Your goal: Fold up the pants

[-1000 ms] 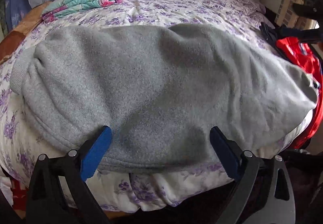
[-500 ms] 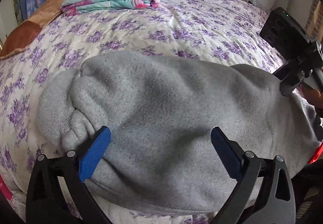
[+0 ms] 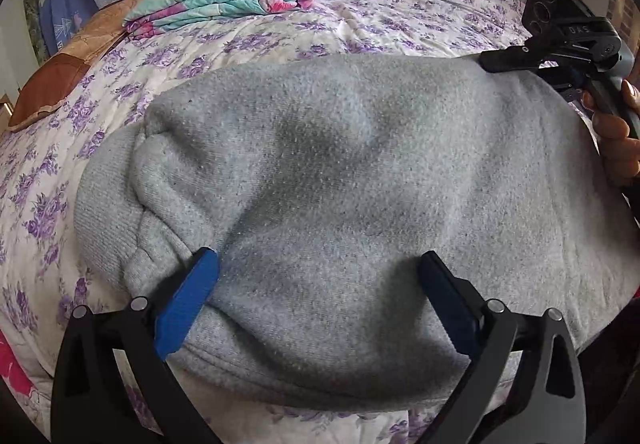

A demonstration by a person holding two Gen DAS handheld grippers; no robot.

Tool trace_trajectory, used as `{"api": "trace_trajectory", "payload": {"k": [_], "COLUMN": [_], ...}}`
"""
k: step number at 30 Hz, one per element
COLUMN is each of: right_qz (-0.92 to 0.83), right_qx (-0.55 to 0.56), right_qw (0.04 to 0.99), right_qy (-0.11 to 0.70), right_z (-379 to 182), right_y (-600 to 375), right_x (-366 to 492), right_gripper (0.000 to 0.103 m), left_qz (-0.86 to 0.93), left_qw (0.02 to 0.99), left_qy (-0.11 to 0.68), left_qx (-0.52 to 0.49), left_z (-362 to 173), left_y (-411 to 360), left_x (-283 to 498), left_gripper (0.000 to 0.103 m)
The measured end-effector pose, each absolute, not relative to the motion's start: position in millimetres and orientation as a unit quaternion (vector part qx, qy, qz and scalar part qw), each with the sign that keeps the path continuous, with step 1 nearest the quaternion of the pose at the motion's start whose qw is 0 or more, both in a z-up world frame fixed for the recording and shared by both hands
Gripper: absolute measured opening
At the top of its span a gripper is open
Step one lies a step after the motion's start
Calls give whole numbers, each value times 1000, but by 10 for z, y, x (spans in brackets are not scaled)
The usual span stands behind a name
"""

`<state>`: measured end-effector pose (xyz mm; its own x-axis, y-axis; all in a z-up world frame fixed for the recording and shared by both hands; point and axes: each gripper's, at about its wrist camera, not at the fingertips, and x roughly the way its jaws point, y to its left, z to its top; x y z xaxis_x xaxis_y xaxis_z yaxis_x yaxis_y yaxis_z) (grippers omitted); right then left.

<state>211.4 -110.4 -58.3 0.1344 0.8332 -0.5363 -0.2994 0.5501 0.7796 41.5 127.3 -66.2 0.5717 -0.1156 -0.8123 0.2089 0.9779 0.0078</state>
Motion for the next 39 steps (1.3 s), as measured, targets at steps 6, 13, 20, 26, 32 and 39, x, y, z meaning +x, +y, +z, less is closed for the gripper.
{"api": "trace_trajectory", "payload": {"k": [6, 13, 20, 26, 32, 39], "right_qz": [326, 336, 228, 238, 154, 110], "right_qx": [270, 197, 158, 174, 147, 147], "right_qw": [759, 783, 840, 864, 901, 916], "right_qy": [495, 486, 467, 409, 377, 358], "right_z": [-501, -81, -910, -304, -254, -842], "right_y": [-1514, -1064, -1339, -1596, -1991, -2327], "right_x": [2371, 1412, 1227, 711, -282, -544], "right_gripper": [4, 82, 53, 69, 85, 80], "left_qz": [-88, -112, -43, -68, -143, -100], "left_qw": [887, 903, 892, 895, 894, 889], "left_qy": [452, 414, 448, 441, 419, 430], "left_qx": [48, 11, 40, 8, 66, 117], "left_z": [-660, -182, -689, -383, -275, -763], "left_y": [1267, 1303, 1529, 1542, 927, 697], "left_x": [406, 322, 438, 253, -8, -4], "left_gripper": [98, 98, 99, 97, 98, 99]}}
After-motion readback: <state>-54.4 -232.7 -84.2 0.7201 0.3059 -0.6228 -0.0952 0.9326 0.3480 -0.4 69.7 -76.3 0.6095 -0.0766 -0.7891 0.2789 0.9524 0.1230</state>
